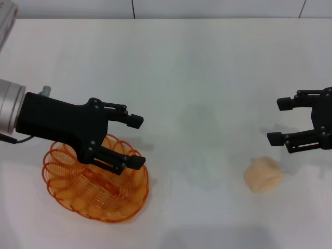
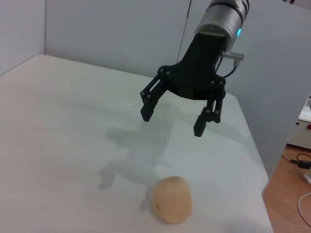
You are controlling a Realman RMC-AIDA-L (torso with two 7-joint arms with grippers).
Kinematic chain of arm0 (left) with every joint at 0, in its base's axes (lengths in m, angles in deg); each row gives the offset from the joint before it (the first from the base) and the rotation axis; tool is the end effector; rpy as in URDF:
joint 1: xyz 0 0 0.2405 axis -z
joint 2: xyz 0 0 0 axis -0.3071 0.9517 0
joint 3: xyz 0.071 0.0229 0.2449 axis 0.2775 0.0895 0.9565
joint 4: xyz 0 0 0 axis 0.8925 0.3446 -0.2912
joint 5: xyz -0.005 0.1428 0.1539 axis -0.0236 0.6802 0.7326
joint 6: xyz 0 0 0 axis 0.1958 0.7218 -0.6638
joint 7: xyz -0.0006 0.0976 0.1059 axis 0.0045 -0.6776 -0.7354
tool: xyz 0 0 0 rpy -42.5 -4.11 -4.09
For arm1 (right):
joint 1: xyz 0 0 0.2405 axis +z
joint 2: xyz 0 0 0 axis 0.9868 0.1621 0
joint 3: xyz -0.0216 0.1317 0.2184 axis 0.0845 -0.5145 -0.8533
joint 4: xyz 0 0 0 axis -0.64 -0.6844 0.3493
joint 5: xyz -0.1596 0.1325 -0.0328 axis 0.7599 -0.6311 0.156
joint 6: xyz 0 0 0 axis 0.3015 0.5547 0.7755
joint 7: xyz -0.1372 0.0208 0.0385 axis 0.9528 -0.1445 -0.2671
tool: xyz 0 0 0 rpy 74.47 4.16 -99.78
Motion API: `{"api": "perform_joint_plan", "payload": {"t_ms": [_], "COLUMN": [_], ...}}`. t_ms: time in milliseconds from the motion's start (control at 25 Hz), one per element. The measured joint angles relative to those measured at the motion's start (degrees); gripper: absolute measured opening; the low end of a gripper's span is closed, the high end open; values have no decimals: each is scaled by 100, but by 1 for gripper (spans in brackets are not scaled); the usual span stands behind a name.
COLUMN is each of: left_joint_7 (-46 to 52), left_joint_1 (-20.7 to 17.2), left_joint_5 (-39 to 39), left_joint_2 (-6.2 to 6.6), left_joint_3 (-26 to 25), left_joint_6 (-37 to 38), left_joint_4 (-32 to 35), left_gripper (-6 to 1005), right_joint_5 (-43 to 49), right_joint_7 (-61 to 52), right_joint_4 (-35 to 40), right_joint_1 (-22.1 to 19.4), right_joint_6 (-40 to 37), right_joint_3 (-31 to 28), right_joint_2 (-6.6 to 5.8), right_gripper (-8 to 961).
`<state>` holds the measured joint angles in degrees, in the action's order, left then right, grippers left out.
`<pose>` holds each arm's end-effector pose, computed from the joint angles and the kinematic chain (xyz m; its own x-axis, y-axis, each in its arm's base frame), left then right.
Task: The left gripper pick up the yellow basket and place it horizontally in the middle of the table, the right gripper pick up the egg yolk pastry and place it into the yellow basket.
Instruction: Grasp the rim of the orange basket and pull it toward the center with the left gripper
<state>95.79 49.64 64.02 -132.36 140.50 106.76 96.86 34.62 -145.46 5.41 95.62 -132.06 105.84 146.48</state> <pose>-0.2100 0.3141 0.0355 0.9405 0.2048 0.2713 0.1851 -0.9780 0.0966 0.2136 0.2996 0.0661 0.9213 -0.2615 -0.2877 -0.3283 -0.9197 -0.2154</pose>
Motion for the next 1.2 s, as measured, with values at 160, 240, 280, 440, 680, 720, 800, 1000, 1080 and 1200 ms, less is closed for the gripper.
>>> {"api": "perform_joint_plan", "payload": {"t_ms": [160, 240, 280, 440, 680, 720, 800, 1000, 1080, 1200], "left_joint_7": [-2, -2, -2, -2, -2, -3, -2, 39, 152, 489], "left_joint_1": [12, 20, 24, 40, 45, 42, 41, 41, 41, 47], "left_joint_5": [-2, -3, -3, -5, -72, -82, -89, -81, -40, 109], "left_joint_2": [-6, -7, -8, -13, -17, -17, -16, 3, 40, 99], "left_joint_3": [-5, -10, -10, -10, -7, -7, -7, -7, -8, -12], "left_joint_6": [3, 5, 5, 5, 6, 5, 5, -25, -34, -39], "left_joint_4": [0, 0, 0, 7, 36, 37, 49, 62, 87, 258], "left_gripper": [887, 887, 887, 887, 887, 887, 887, 888, 888, 888], "right_joint_5": [0, 0, 0, 1, 5, 6, 7, 8, 8, 8], "right_joint_7": [0, 1, 3, 6, 8, 8, 7, 7, 7, 13], "right_joint_4": [16, 16, 17, 23, 33, 33, 29, 15, 1, -12], "right_joint_1": [11, 16, 26, 57, 61, 61, 61, 61, 61, 61], "right_joint_6": [-19, -22, -23, -46, -51, -52, -50, -39, -25, -14], "right_joint_3": [18, 26, 43, 152, 174, 174, 174, 171, 166, 146], "right_joint_2": [0, 0, 0, 0, 0, 0, 0, 0, 0, 0], "right_gripper": [857, 857, 857, 857, 857, 857, 857, 856, 856, 856]}}
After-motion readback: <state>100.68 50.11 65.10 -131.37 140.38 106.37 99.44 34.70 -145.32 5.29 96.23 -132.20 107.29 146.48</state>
